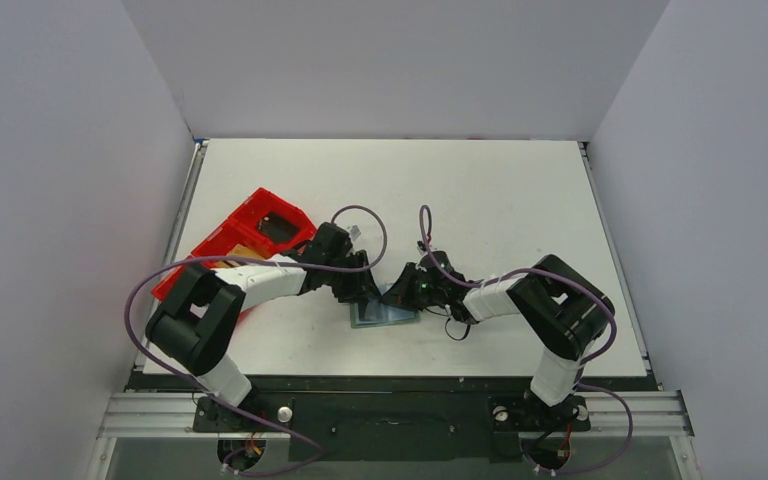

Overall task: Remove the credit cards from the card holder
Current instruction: Remove the credit card from the card holder.

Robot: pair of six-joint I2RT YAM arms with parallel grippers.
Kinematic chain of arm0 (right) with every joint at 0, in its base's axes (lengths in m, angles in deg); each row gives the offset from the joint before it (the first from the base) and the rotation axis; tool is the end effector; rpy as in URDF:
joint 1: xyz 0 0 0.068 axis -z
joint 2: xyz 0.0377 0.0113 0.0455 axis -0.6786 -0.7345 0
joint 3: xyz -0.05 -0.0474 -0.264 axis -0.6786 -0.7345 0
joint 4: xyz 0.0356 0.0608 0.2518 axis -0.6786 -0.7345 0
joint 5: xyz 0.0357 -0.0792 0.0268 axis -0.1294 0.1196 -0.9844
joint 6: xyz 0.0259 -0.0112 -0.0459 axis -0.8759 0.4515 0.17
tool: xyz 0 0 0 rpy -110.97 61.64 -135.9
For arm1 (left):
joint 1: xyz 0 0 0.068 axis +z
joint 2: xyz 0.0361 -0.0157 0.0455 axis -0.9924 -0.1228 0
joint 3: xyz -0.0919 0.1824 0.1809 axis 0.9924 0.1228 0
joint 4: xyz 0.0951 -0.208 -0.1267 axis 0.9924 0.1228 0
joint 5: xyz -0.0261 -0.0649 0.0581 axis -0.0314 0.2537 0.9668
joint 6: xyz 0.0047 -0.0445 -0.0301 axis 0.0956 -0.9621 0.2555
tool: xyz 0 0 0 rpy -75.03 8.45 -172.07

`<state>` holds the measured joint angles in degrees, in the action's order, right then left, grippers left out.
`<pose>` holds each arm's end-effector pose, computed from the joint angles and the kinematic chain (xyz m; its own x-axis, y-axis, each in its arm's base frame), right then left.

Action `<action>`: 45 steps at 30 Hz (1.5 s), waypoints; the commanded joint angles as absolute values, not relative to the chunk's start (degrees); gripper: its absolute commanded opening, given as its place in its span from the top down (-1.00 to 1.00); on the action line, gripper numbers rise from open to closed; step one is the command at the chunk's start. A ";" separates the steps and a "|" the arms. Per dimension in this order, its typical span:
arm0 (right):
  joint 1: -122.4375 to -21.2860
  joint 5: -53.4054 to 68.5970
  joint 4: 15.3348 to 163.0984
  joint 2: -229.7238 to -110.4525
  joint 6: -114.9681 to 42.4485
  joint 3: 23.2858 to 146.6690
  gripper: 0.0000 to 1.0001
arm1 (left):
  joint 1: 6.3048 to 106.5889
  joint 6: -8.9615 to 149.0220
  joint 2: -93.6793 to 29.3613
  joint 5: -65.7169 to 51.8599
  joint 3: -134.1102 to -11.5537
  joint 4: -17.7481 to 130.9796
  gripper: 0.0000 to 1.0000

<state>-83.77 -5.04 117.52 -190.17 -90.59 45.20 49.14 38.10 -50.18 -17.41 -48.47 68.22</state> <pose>0.2280 0.2148 0.1095 -0.9428 0.2686 -0.1972 0.0059 0.6052 0.7960 0.2526 -0.1828 0.1555 -0.9622 -0.1403 -0.2333 0.0236 0.8108 -0.5849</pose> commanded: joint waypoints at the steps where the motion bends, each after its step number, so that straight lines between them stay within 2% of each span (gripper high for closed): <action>1: -84.05 -2.74 113.91 -192.95 -89.61 43.92 1.00 | 48.55 37.62 -51.69 -17.51 -48.21 65.96 0.26; 9: -83.69 -2.87 112.24 -190.79 -89.30 44.69 1.00 | 48.49 38.02 -51.59 -15.35 -48.72 67.70 0.75; 14: -83.38 -3.05 109.99 -187.79 -89.13 46.10 1.00 | 48.43 38.52 -51.32 -13.47 -48.95 68.79 1.00; 15: -83.36 -2.94 109.18 -187.35 -89.13 46.31 0.99 | 48.42 38.54 -51.32 -13.44 -48.88 68.82 1.00; 17: -83.29 -2.69 107.86 -185.73 -89.12 46.95 0.80 | 48.43 38.54 -51.30 -13.60 -48.87 68.78 1.00; 20: -83.23 -2.07 105.67 -181.80 -88.94 48.09 0.39 | 48.24 38.54 -50.90 -13.81 -49.02 68.74 1.00; 22: -83.15 -1.16 103.34 -178.92 -88.43 49.02 0.21 | 48.03 38.43 -50.44 -13.86 -49.22 68.81 1.00; 24: -82.95 0.31 100.35 -176.35 -87.72 50.03 0.13 | 47.81 38.31 -49.96 -13.88 -49.48 68.95 1.00; 33: -81.58 6.34 87.72 -167.15 -83.68 52.38 0.09 | 45.10 37.14 -50.26 -15.00 -52.16 67.84 1.00; 45: -80.82 12.39 80.78 -160.79 -81.77 51.22 0.10 | 42.03 36.19 -53.23 -15.87 -56.47 66.35 0.65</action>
